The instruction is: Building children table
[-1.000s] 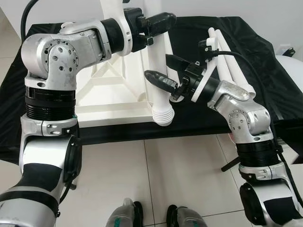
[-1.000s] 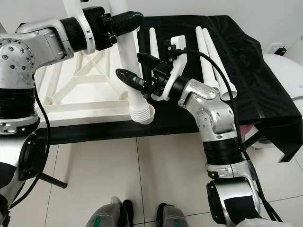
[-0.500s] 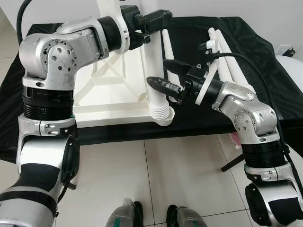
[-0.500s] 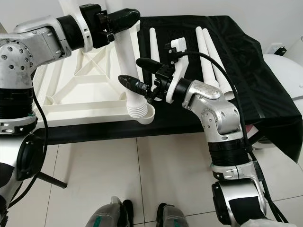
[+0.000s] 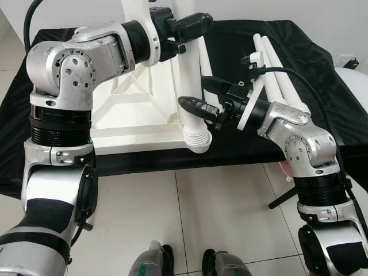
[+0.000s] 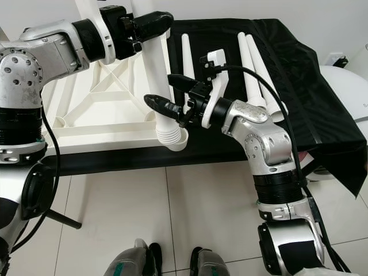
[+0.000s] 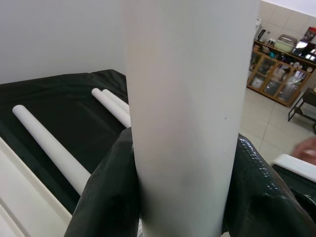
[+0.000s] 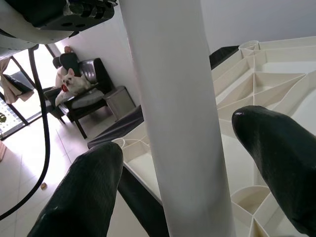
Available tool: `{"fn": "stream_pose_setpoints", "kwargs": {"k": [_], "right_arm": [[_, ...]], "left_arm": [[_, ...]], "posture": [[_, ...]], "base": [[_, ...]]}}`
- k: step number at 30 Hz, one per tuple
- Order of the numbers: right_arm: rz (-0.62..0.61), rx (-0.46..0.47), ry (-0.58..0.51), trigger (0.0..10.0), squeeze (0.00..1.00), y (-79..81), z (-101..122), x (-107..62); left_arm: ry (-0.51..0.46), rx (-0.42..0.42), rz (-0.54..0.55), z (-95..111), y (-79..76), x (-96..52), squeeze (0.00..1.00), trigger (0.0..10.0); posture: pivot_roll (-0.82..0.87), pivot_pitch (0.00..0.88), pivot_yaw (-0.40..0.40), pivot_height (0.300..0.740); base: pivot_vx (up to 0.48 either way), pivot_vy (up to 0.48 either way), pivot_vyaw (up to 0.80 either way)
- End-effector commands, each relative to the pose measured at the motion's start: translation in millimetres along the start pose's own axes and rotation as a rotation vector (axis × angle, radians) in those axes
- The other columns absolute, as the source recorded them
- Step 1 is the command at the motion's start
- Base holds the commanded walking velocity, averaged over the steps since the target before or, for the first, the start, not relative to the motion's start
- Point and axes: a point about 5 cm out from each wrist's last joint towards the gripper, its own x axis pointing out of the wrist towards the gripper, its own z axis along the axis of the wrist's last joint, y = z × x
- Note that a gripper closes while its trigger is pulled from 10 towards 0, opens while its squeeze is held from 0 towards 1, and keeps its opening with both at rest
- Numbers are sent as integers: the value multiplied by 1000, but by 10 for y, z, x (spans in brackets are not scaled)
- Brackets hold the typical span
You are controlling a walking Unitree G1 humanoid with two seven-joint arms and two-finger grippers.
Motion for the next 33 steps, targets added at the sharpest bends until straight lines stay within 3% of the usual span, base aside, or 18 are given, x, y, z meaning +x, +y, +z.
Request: {"fn": "stream_pose_setpoints", "kwargs": {"k": [1, 33], "right_arm": [[23, -2, -5, 10000, 0, 41, 19, 0], [16, -11, 1, 10000, 0, 52, -24, -19]], "left_arm": [[-23, 28, -138, 61, -115, -3, 0, 10000], [-19, 21, -137, 55, -115, -28, 0, 10000]], "posture": [[-42, 128, -10, 740], [-38, 128, -6, 740]], "base": [[0, 0, 0], [0, 0, 0]]}}
